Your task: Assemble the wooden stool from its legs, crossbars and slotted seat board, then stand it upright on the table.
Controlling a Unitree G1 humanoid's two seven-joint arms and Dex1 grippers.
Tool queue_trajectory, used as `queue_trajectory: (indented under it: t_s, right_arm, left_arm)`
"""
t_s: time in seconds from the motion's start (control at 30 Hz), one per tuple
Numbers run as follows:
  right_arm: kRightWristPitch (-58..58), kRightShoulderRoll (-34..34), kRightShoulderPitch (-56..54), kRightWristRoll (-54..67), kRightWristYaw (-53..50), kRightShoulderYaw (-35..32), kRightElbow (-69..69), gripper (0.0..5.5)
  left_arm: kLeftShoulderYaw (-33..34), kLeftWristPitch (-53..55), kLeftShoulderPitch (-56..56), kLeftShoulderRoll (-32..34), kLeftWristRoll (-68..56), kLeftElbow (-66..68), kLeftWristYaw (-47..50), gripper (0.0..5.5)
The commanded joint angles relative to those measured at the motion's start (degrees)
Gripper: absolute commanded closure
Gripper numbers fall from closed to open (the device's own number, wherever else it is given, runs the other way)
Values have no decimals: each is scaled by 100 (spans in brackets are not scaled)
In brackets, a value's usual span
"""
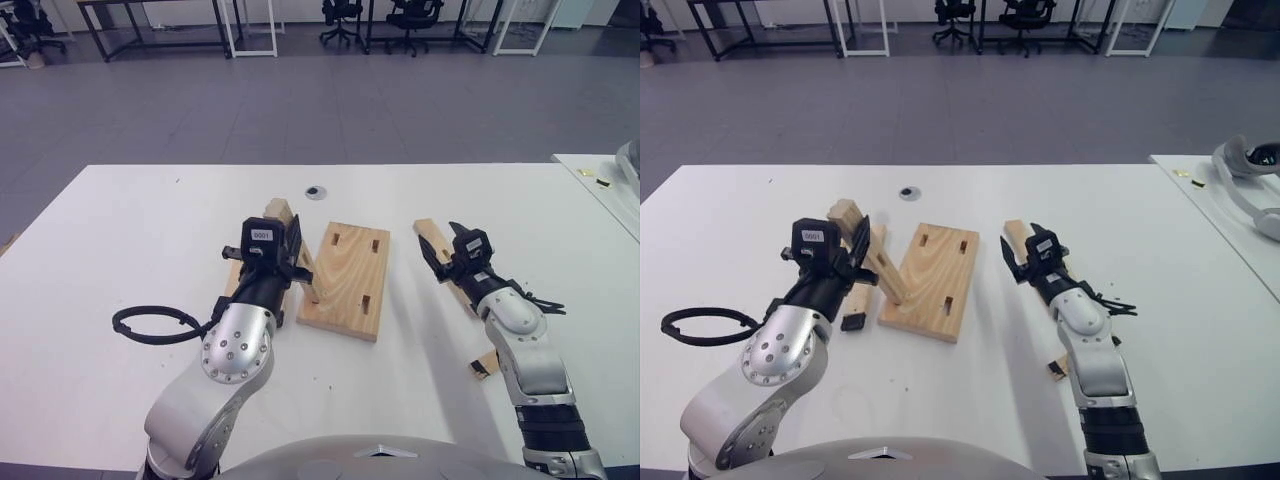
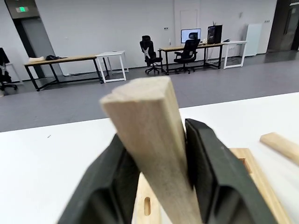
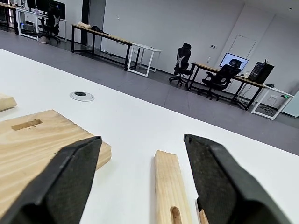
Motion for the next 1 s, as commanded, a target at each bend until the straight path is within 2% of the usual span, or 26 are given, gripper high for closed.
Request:
queue_trajectory:
  t_s: [0.03, 0.17, 0.27, 0.37, 0.47, 0.5, 0.57, 0.63, 0.8, 0.9, 1.0]
  right_arm:
    - [-127, 120, -58, -38, -136, -4, 106, 220]
    - [-189, 185, -58, -73, -129, 61, 168, 220]
    - [-64, -216, 64, 37, 413, 82, -8, 220]
    - [485, -1330, 310, 806, 1735, -423, -644, 220]
    - [776, -3256, 680, 1558, 3874, -1352, -746, 220]
    - [839, -3840, 725, 1771, 4645, -1482, -684, 220]
    - [830, -4638, 566, 1919, 5779, -1254, -444, 220]
    - [797, -5092, 475, 1909, 6560, -893, -205, 220]
    - [347, -5585, 397, 1568, 7525, -222, 372, 220]
    - [-316, -5292, 225, 918, 7373, 364, 808, 220]
    - [-956, -4782, -111, 342, 6928, 809, 1326, 220]
  left_arm:
    - [303, -137, -274, -166, 51, 67, -320, 321]
    - [392, -278, -284, -382, -32, 84, -610, 255]
    - [585, -391, -307, -711, -194, 94, -781, 209]
    - [1115, -574, -472, -775, -417, 55, -1103, 163]
    - [2360, -944, -641, -532, -844, 332, -1595, 113]
    - [2771, -1094, -732, -387, -1005, 447, -1798, 96]
    - [3363, -1396, -1012, -168, -1352, 686, -2122, 69]
    - [3801, -1654, -1252, -129, -1867, 873, -2335, 69]
    - [4754, -1981, -1565, 79, -2878, 1447, -2305, 69]
    - [4855, -2082, -1659, 196, -3118, 1691, -2213, 69]
    - [4669, -2184, -1716, 242, -3165, 1825, -2244, 69]
